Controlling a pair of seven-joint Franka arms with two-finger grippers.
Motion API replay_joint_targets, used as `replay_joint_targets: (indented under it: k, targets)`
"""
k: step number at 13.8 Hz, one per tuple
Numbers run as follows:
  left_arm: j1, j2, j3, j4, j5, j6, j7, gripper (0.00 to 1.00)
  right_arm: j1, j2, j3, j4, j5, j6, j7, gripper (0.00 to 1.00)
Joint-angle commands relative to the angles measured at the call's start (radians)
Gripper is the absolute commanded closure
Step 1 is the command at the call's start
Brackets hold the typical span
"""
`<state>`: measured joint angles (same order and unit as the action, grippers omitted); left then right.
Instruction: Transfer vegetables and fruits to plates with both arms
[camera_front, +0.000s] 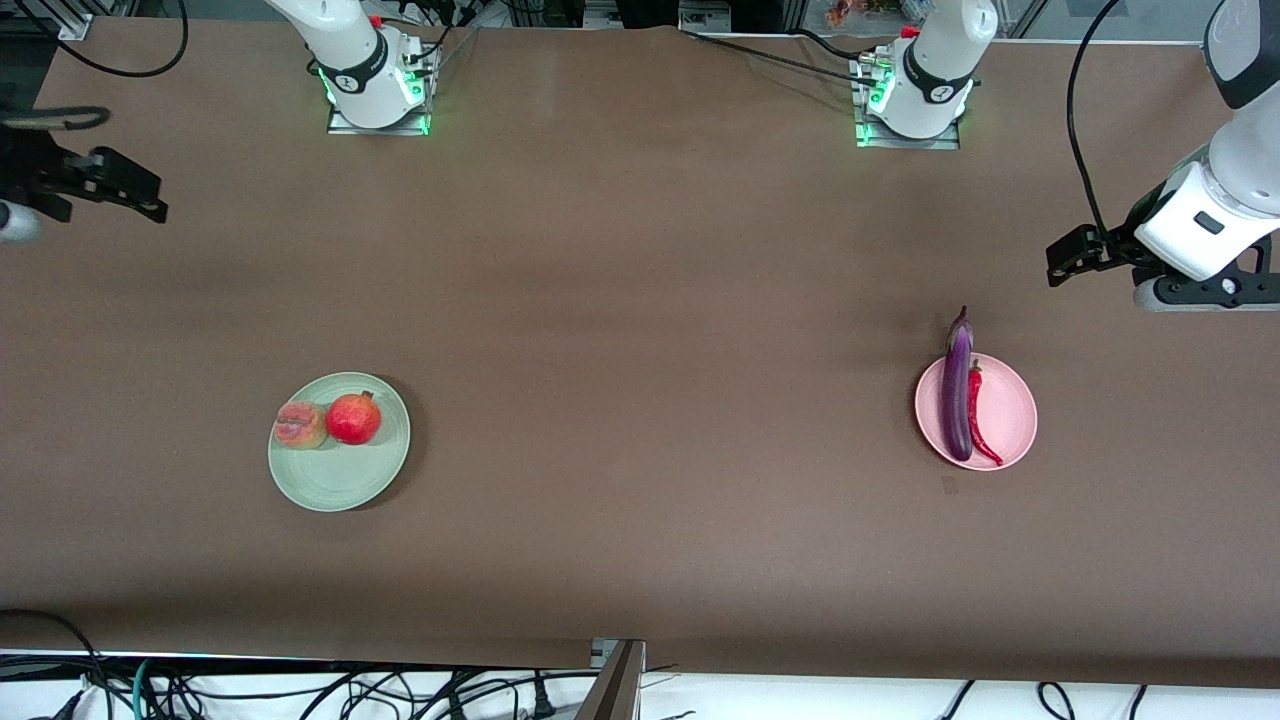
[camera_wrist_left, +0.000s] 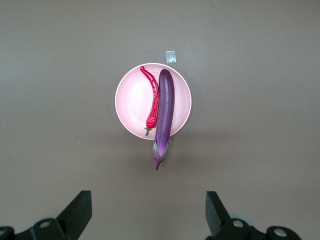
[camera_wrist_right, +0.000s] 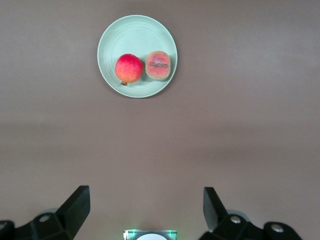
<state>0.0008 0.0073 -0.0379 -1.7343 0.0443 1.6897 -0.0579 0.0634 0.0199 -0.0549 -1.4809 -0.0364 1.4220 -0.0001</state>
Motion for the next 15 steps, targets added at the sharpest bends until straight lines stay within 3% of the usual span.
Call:
replay_joint_targets:
  k: [1, 8, 15]
  targets:
    - [0.004, 0.014, 0.001, 0.033, -0.02, -0.022, 0.021, 0.0, -0.024, -0.015, 0.023, -0.038, 0.006, -0.015, -0.001, 0.0]
    - [0.004, 0.016, 0.001, 0.033, -0.02, -0.022, 0.02, 0.0, -0.025, -0.009, 0.066, -0.042, 0.05, -0.046, 0.085, 0.0]
    - [0.004, 0.016, 0.001, 0.033, -0.02, -0.022, 0.021, 0.0, -0.024, 0.015, 0.058, -0.015, 0.049, -0.046, 0.057, 0.0]
